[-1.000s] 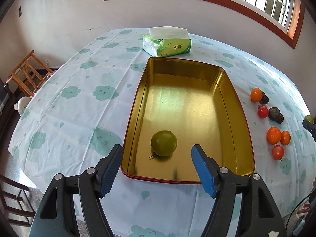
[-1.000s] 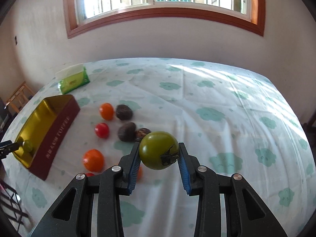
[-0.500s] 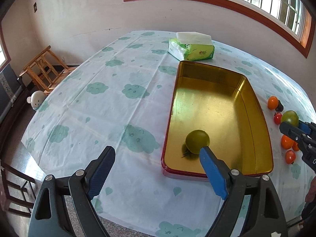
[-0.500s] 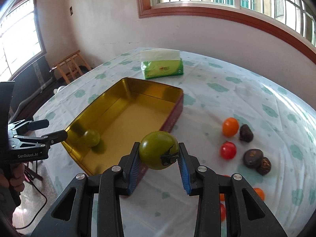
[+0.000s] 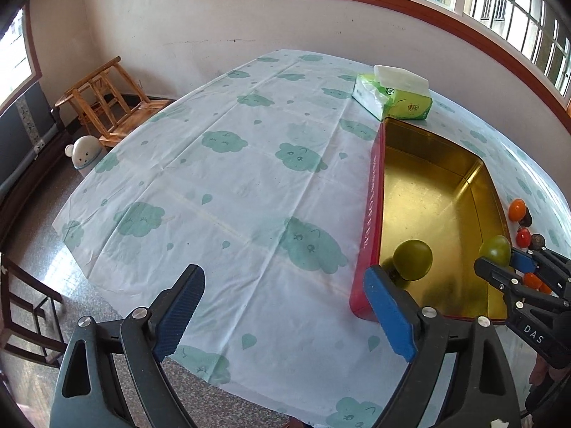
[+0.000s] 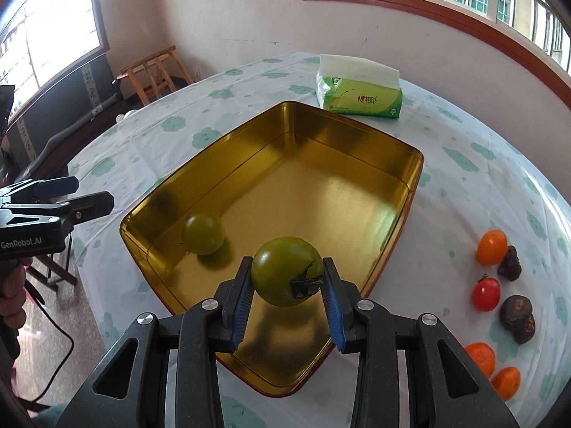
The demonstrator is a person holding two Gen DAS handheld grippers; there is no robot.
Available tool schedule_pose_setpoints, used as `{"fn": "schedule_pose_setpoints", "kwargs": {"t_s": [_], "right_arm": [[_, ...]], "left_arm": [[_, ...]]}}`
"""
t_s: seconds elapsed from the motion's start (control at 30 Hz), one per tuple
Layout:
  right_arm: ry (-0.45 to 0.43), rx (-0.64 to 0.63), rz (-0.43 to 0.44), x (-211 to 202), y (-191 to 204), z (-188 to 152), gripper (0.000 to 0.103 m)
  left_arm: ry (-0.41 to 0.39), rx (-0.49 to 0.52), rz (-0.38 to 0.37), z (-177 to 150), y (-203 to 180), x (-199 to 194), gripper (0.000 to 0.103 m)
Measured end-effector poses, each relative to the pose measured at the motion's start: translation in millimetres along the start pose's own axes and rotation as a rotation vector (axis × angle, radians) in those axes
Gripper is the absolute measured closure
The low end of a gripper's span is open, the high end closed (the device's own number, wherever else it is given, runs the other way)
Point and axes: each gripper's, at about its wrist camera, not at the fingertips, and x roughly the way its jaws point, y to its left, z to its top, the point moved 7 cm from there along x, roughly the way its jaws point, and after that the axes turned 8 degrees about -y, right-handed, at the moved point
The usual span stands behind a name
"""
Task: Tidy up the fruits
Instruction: 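Carry the green tomato into the tin and open the right tool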
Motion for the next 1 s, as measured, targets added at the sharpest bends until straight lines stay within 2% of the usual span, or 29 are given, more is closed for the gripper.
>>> {"fn": "schedule_pose_setpoints", "kwargs": {"t_s": [0.27,0.9,1.0], "right_arm": [[0.042,-0.008,0.007,18.1,10.3,-3.1,0.065],[0.058,-0.041,-0.006,23.8,17.1,-6.3,0.064],[0.053,-0.035,-0.005,23.0,18.7,-5.8,0.057]], "left_arm": [[0.018,-0.023,0.002,-4.1,9.4,4.7,0.014],[0.039,-0.024,-0.006,-8.4,9.6,6.2,0.014],[0.041,-0.021,-0.008,-8.8,8.2,5.9,0.014]]}}
